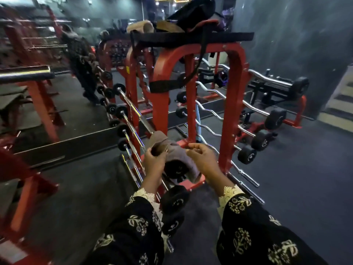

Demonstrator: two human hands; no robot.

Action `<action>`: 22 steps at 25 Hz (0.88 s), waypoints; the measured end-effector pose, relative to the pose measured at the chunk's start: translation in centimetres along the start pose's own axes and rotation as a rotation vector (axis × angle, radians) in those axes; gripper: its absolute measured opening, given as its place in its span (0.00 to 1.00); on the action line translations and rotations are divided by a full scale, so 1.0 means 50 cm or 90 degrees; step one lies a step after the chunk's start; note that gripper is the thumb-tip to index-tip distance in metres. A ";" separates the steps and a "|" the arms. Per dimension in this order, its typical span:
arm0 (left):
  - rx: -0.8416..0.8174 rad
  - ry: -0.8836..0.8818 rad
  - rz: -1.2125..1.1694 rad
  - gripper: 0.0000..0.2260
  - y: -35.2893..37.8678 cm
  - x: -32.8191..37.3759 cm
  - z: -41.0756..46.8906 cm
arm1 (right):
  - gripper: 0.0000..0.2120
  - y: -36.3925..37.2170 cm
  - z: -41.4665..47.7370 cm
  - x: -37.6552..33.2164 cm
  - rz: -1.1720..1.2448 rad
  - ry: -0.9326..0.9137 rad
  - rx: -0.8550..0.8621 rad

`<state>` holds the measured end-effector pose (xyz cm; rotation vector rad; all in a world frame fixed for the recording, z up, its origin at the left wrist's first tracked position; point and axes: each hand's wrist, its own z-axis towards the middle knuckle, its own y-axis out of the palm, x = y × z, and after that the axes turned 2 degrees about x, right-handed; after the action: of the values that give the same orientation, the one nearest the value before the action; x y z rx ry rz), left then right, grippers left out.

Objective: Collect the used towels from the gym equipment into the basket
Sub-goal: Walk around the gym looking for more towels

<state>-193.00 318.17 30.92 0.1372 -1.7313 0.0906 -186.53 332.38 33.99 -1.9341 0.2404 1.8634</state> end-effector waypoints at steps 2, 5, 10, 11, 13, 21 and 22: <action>0.018 -0.041 -0.021 0.47 0.031 -0.014 0.071 | 0.15 0.022 0.100 0.018 -0.074 -0.018 -0.040; 0.087 -0.137 0.008 0.54 0.062 -0.052 0.154 | 0.38 0.065 0.209 0.041 -0.190 -0.036 -0.127; 0.106 -0.191 -0.111 0.25 0.120 -0.073 0.268 | 0.44 0.120 0.381 0.088 -0.307 -0.100 -0.361; 0.123 -0.189 -0.082 0.21 0.129 -0.072 0.281 | 0.44 0.125 0.406 0.097 -0.328 -0.097 -0.404; 0.202 -0.186 -0.013 0.16 0.137 -0.075 0.298 | 0.37 0.137 0.439 0.110 -0.379 -0.120 -0.440; 0.434 -0.080 0.255 0.08 0.158 -0.025 0.284 | 0.13 0.160 0.496 0.096 -0.324 -0.183 -0.440; 0.449 -0.062 0.243 0.08 0.159 -0.013 0.274 | 0.12 0.157 0.493 0.085 -0.300 -0.208 -0.422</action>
<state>-207.42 324.17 28.17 0.3285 -1.7379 0.9892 -211.78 336.66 28.47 -1.7815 -0.9573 2.0156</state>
